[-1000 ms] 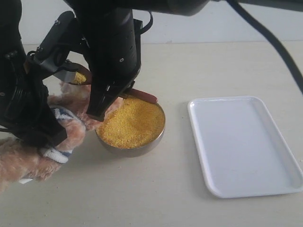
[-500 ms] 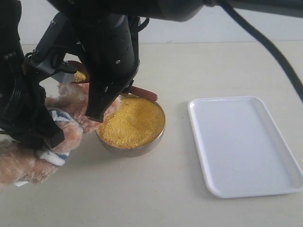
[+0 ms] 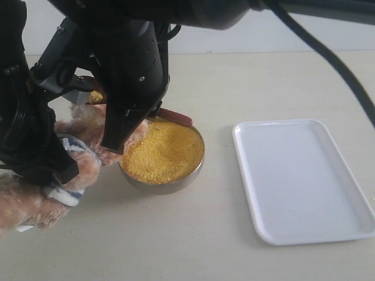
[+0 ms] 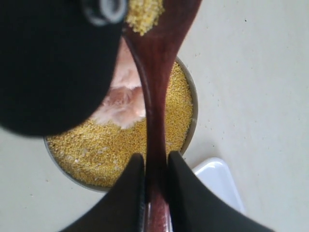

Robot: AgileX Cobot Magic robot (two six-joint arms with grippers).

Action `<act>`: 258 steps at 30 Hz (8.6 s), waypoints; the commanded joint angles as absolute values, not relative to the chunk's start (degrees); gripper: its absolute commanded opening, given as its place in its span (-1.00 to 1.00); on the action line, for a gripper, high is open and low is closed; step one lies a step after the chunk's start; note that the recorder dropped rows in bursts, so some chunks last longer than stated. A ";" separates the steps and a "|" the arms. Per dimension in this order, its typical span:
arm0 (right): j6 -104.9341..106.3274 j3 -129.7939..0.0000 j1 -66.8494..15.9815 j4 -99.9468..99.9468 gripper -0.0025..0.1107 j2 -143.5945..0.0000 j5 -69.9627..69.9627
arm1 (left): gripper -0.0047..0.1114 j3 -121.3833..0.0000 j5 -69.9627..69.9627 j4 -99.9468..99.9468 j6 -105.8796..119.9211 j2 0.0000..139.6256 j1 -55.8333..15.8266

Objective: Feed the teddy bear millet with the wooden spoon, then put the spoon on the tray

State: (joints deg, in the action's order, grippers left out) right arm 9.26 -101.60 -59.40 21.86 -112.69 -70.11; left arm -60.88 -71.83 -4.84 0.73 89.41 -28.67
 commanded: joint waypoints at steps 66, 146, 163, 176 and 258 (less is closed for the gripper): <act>10.21 -105.21 -61.11 23.68 -0.96 -114.37 -69.96 | -0.85 -61.34 -69.96 -4.05 -0.42 88.71 -29.13; 10.61 -105.21 -59.99 24.95 -0.96 -111.19 -69.96 | -0.85 -57.35 -69.96 -6.71 -5.37 83.23 -29.13; 11.30 -105.21 -59.99 26.04 -0.96 -111.29 -69.96 | -0.85 -57.35 -69.96 -6.71 -5.63 83.23 -29.13; 12.20 -105.21 -59.99 26.39 -0.96 -111.39 -69.96 | -0.85 -57.35 -69.96 -6.71 -5.63 83.23 -29.13; 13.24 -102.87 -52.95 12.11 -0.96 -106.47 -69.96 | -0.85 -57.35 -69.96 -4.71 -5.20 83.23 -29.13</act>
